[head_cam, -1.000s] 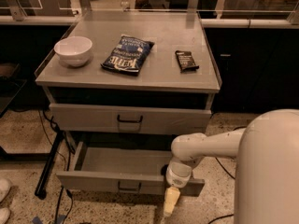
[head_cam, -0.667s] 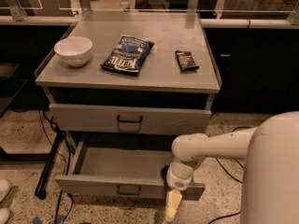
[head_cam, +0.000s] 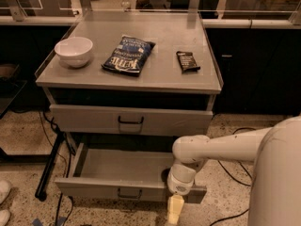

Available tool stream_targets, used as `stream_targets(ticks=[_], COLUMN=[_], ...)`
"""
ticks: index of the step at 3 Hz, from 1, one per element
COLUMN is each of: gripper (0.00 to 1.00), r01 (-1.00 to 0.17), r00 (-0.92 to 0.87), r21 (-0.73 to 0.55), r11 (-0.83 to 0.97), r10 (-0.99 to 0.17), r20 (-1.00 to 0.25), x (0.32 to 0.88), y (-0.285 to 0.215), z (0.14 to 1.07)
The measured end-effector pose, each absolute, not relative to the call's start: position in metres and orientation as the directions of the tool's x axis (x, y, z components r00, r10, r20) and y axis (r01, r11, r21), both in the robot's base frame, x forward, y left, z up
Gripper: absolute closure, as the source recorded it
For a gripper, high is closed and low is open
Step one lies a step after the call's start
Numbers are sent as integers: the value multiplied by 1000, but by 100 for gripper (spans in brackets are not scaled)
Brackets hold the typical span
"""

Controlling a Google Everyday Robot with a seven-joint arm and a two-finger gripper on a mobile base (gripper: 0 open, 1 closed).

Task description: Open middle drawer

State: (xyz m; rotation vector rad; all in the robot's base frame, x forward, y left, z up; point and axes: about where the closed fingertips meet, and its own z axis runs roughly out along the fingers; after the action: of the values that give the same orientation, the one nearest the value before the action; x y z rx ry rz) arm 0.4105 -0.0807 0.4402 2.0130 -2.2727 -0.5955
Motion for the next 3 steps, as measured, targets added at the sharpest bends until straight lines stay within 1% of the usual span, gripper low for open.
stream_targets(ticks=[1, 3], gripper=[0, 0], r01=[-932, -898], r00=[-180, -208], r21=[347, 424], r11=[102, 120], r10=[-963, -963], r20=[-200, -169], x=[416, 392], y=[-84, -100], z=[429, 435])
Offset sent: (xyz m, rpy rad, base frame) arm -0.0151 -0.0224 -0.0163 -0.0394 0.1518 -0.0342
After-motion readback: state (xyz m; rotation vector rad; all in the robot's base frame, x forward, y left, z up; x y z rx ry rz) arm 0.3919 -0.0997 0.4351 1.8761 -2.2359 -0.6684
